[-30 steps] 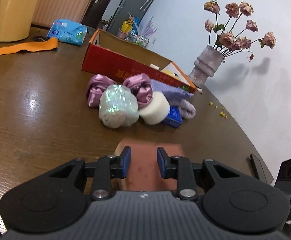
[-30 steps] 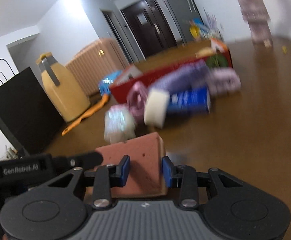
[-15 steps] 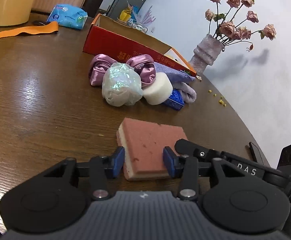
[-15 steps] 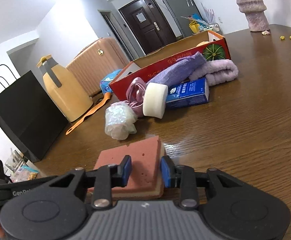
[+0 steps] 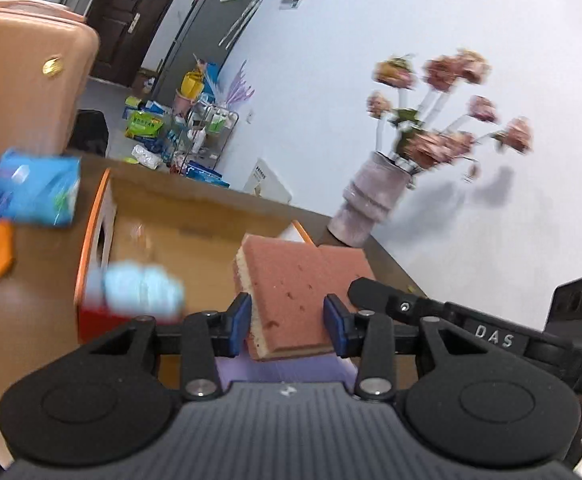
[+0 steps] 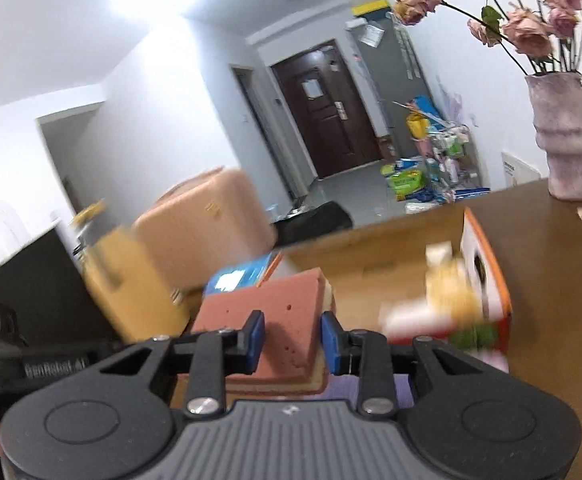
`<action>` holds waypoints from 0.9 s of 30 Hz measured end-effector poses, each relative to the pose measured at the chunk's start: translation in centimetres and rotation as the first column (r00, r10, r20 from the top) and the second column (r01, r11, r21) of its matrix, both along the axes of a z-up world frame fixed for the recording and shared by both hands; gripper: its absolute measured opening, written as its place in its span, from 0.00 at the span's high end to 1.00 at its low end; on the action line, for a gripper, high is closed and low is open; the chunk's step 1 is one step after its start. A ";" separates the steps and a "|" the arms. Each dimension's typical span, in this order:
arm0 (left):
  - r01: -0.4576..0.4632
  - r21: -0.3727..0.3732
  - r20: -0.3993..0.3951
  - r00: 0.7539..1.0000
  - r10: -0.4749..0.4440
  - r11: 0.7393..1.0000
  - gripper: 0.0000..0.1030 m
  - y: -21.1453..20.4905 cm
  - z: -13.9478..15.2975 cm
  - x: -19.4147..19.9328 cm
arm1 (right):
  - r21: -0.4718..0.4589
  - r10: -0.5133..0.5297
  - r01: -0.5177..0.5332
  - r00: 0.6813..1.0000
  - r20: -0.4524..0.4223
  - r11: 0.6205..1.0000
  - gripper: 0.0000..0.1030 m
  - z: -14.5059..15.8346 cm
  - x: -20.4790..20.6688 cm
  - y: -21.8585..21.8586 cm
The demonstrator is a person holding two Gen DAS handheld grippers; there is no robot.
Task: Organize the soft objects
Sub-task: 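Carry the pink sponge block with both grippers over the box, then open both grippers to release the sponge block into the box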
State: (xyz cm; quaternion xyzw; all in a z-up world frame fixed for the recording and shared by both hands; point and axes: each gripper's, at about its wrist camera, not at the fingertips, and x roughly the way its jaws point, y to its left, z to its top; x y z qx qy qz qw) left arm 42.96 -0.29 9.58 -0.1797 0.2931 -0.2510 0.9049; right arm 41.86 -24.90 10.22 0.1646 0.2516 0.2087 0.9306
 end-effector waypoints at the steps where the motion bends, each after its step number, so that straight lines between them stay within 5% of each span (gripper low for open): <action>1: 0.005 -0.002 -0.035 0.999 -0.005 1.000 0.62 0.0 -0.1 3.3 | -0.017 -0.011 0.010 1.000 -0.016 1.000 0.71 0.2 3.0 0.3; 8: -0.044 0.031 -0.218 0.975 0.050 0.999 0.62 -0.3 -5.2 18.7 | -0.091 -0.085 0.066 0.970 -0.227 0.994 0.71 -4.2 20.0 2.3; 14: -0.060 0.133 -0.317 0.943 0.099 0.989 0.62 -0.6 -9.2 24.5 | -0.177 -0.103 0.045 0.938 -0.332 0.983 0.71 -9.0 26.0 4.7; 16: -0.087 0.164 -0.298 0.945 0.134 0.983 0.61 -0.2 -9.2 24.7 | -0.205 -0.090 0.021 0.937 -0.337 0.979 0.71 -9.7 26.5 5.7; 25: -0.212 0.294 -0.066 0.968 0.241 0.932 0.52 -0.8 -7.0 22.1 | 0.004 0.071 -0.075 0.920 -0.386 0.997 0.73 -11.0 27.0 5.3; 27: -0.213 0.315 -0.037 0.971 0.236 0.925 0.43 -1.3 -6.4 21.8 | 0.023 0.095 -0.094 0.918 -0.386 0.995 0.72 -11.0 26.9 4.9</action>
